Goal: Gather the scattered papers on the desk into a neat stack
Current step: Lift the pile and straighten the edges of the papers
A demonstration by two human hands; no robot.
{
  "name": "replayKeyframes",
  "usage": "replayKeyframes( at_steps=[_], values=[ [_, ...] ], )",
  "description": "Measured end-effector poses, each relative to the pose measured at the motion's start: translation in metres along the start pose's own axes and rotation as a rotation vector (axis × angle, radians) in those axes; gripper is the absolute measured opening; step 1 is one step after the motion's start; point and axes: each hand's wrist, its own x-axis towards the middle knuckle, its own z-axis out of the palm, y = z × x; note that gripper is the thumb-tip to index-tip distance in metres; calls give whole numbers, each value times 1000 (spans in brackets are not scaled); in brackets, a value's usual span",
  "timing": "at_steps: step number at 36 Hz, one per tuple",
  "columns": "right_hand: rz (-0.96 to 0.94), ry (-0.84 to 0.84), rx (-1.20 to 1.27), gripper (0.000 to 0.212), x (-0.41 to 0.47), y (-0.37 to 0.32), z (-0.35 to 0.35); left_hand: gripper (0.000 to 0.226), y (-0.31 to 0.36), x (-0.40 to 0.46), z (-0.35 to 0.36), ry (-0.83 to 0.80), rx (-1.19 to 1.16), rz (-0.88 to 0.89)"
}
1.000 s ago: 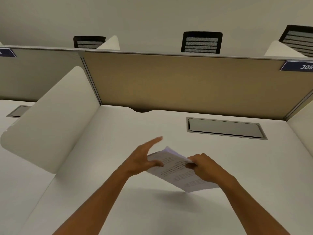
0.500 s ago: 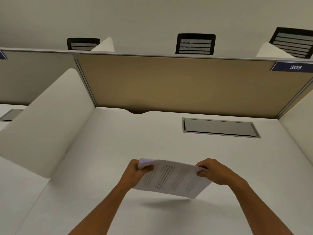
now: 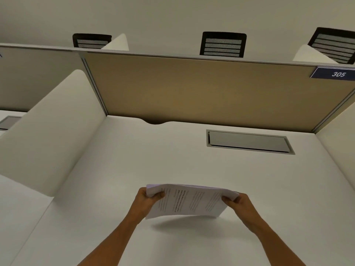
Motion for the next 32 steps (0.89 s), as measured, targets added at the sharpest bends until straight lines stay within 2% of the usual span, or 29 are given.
replayKeyframes(
  at_steps=[7,12,19,26,32],
  values=[
    [-89,73,-24,34,-5,-4,15,20,-8,2,-10,-74,123,0],
    [-71,84,-39,35,-5,7,22,19,-18,2,-11,-43,121,-23],
    [-32,104,-44,36,-1,12,30,37,-34,4,-8,24,64,-51],
    [-25,132,-56,29,0,12,27,40,-32,7,-11,25,48,-21],
    [23,90,-75,20,-1,25,33,40,-44,8,-9,28,66,-36]
  ],
)
